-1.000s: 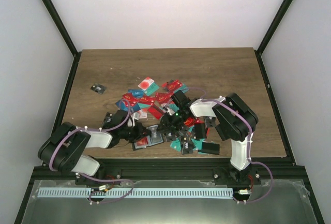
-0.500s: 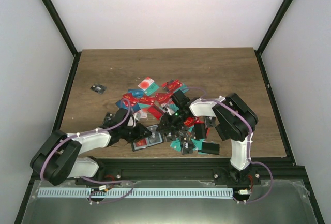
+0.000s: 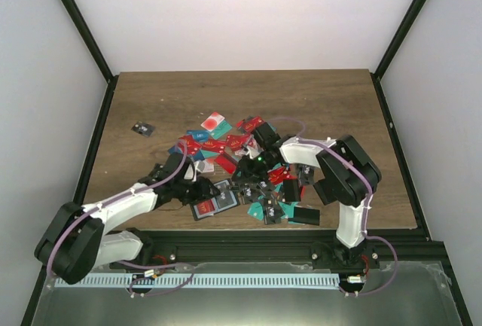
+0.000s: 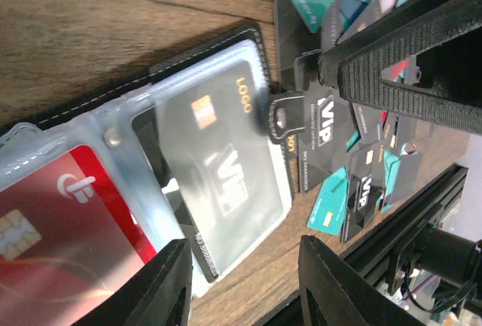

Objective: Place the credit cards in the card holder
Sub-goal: Insert the credit card into the card holder.

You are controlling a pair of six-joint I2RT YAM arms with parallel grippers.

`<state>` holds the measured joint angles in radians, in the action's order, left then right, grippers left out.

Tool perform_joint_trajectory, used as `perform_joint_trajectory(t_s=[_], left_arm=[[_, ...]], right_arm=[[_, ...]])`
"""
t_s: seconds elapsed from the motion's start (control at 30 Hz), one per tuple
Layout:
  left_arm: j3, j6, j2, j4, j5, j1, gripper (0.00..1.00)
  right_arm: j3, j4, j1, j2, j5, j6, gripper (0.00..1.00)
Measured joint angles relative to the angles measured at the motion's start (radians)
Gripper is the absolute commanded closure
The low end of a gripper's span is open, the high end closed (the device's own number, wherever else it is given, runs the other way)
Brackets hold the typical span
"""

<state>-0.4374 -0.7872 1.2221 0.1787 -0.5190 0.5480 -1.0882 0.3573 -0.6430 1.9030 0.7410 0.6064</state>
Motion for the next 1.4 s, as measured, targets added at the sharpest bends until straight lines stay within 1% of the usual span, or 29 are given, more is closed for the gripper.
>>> perform_joint_trajectory(t_s=[0.13,0.17,0.2,0.3,0.47,0.6,0.83,1.0,1.4], left_arm=[[-0.018,0.015,-0.048,0.051,0.010,0.001,0.89],[-0.018,0.020,-0.050,0.056,0.013,0.002,0.94],[-0.018,0.020,-0.049,0.062,0.016,0.002,0.96],[-0.018,0.031,-0.032,0.070,0.018,0.002,0.96],[-0.019,0.038,0.030,0.069,0.019,0.002,0.96],[-0.031,0.050,0.083,0.063,0.023,0.002,0.96],[-0.053,0.071,0.176,0.021,0.028,0.002,0.96],[-0.070,0.093,0.196,0.017,0.037,0.016,0.96],[-0.071,0.096,0.190,0.018,0.069,0.035,0.96]], right_arm=[[0.003,0.022,0.005,-0.050,-0.003,-0.024,0.62],[0.007,0.020,0.005,-0.066,0.003,-0.026,0.62],[0.014,0.015,0.005,-0.084,0.013,-0.026,0.62],[0.044,-0.005,-0.004,-0.119,0.043,-0.026,0.62],[0.085,-0.024,-0.043,-0.122,0.066,-0.021,0.62],[0.094,-0.035,-0.068,-0.116,0.070,-0.014,0.62],[0.095,-0.052,-0.077,-0.083,0.070,-0.014,0.61],[0.096,-0.055,-0.082,-0.065,0.069,-0.014,0.61],[0.112,-0.052,-0.090,-0.051,0.040,-0.027,0.60]])
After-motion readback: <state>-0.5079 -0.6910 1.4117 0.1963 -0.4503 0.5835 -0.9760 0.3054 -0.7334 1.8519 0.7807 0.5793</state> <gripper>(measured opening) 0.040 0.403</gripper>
